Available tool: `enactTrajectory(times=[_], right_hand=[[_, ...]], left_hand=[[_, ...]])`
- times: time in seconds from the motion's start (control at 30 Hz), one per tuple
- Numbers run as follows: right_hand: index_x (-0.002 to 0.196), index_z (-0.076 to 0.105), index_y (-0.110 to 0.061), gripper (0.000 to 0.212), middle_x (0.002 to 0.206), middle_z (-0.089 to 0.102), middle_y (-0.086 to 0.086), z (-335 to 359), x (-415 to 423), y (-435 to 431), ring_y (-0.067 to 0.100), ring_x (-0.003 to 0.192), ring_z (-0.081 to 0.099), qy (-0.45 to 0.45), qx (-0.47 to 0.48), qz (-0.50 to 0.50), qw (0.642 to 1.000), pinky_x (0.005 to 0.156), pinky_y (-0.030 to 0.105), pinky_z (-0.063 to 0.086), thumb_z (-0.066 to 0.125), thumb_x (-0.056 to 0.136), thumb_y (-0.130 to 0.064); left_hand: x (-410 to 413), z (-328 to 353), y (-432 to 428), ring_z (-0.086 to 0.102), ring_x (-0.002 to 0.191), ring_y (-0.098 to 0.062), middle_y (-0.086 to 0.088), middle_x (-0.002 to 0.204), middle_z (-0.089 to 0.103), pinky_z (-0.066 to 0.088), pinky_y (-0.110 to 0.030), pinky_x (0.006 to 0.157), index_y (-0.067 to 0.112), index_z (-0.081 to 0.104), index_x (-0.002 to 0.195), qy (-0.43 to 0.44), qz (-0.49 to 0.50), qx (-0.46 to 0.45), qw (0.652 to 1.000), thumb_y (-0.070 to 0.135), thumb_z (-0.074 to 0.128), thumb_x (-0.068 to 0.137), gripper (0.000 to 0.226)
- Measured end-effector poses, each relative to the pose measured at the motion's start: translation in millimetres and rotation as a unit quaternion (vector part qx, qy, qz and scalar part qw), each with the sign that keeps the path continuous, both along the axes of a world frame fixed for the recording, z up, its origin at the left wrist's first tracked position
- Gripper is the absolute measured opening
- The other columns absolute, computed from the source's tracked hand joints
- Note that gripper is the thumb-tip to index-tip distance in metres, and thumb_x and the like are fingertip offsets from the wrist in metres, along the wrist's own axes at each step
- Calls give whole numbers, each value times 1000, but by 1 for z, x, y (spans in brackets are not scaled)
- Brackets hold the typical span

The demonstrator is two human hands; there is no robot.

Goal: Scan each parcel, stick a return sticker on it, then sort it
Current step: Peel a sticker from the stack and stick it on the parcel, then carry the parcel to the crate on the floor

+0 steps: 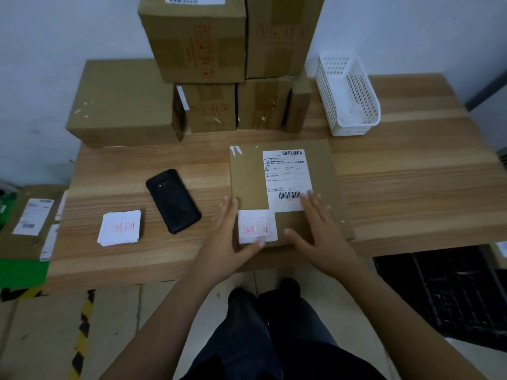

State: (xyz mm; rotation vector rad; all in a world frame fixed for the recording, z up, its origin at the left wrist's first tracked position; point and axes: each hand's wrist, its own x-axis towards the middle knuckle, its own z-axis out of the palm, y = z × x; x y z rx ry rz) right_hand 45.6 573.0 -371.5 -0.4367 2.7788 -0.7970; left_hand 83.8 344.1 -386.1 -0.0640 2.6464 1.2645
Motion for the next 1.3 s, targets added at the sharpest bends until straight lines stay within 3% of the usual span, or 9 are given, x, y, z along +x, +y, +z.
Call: enactTrajectory(times=[0.1,0.17,0.3,0.47,0.63,0.77,0.97,1.13,1.3], right_hand=[[153,-10,-18,124,156,-16,-7,3,-2,38,16,147,-15,-26,90,-58,994,119,37,-8,72,71,-63],[152,-15,-14,137,161,-7,3,-6,-2,55,24,149,-2,-71,120,-91,986,121,43,5,82,63,-53],[152,1,-18,126,138,47,5,-11,-3,56,23,119,51,-164,-66,-193,965,87,38,50,87,61,-25],[138,28,-13,97,114,51,-4,0,5,62,16,106,53,-125,-114,-227,959,76,28,44,88,61,-15],[139,27,-13,97,118,50,-2,28,32,99,14,105,51,-85,-153,-282,943,71,22,45,87,63,-14],[143,24,-18,105,119,53,-4,54,67,146,15,107,54,-46,-190,-339,920,79,27,49,89,61,-18],[148,16,-20,110,123,42,-12,93,155,234,4,105,44,22,-202,-420,884,64,5,37,88,65,-18],[148,17,-22,111,119,40,-19,112,246,318,2,108,41,89,-177,-499,844,73,8,38,89,63,-17],[146,20,-19,105,102,36,-35,123,327,393,-11,84,42,136,-168,-568,794,64,-2,39,87,66,-11]], left_hand=[[-4,-3,-8,26,142,-5,13,156,27,30,-35,114,29,12,151,-60,16,92,994,58,86,57,124],[-5,-11,-6,44,130,0,17,139,48,42,-37,106,27,24,145,-78,13,140,987,47,94,50,119],[-2,-16,10,51,112,8,23,122,55,47,-24,95,26,34,134,-80,51,148,984,27,95,53,101],[-10,-2,23,54,109,2,22,117,55,43,-7,74,25,36,130,-40,47,130,990,18,95,53,97],[-18,25,62,58,113,-4,16,121,61,53,-40,90,45,32,126,4,6,114,993,36,92,47,100],[-13,48,117,56,118,-8,14,125,59,51,-48,94,56,28,126,31,-40,126,991,40,91,45,104],[30,77,231,57,110,2,21,117,59,50,-35,95,26,31,136,57,-136,170,974,17,92,56,102],[81,94,339,52,107,15,25,118,54,44,-14,80,33,26,135,79,-221,183,955,15,89,58,101],[130,104,439,54,117,-1,15,126,56,50,-25,91,34,27,139,81,-289,206,931,17,91,58,105]])
